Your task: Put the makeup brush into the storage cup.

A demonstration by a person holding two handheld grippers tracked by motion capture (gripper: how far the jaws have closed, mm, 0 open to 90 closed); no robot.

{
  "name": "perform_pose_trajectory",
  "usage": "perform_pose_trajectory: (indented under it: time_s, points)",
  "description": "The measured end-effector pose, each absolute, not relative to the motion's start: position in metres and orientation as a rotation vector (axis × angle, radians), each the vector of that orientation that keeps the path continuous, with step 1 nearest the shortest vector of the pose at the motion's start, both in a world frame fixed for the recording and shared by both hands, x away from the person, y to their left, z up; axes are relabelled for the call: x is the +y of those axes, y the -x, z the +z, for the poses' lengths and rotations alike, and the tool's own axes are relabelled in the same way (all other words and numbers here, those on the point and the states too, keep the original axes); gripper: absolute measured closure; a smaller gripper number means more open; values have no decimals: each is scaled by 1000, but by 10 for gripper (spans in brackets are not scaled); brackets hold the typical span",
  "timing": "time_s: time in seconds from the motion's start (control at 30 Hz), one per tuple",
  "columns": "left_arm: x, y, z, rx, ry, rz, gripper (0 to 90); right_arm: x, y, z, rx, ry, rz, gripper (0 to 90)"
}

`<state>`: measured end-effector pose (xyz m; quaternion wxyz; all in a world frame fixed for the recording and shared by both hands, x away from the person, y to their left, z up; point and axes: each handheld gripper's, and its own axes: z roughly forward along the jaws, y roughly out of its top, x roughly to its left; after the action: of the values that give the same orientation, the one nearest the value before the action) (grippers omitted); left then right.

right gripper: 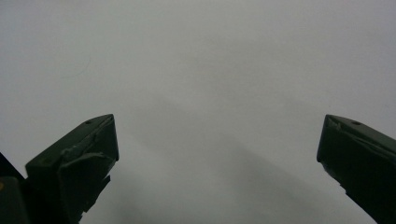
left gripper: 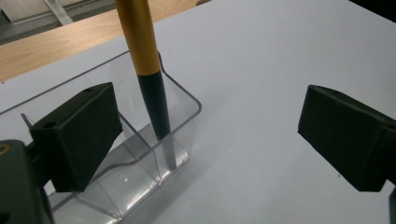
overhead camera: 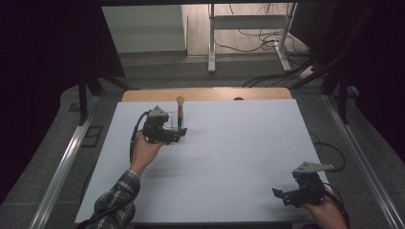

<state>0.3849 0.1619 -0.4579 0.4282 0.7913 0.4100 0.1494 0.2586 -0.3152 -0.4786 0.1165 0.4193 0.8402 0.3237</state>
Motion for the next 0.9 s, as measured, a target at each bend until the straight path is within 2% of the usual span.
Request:
perform_pose_trajectory:
  time_s: [0.9]
  points:
    - [160, -362, -457, 974, -2047, 362, 26, -315, -259, -478, 2456, -1232, 962, 0]
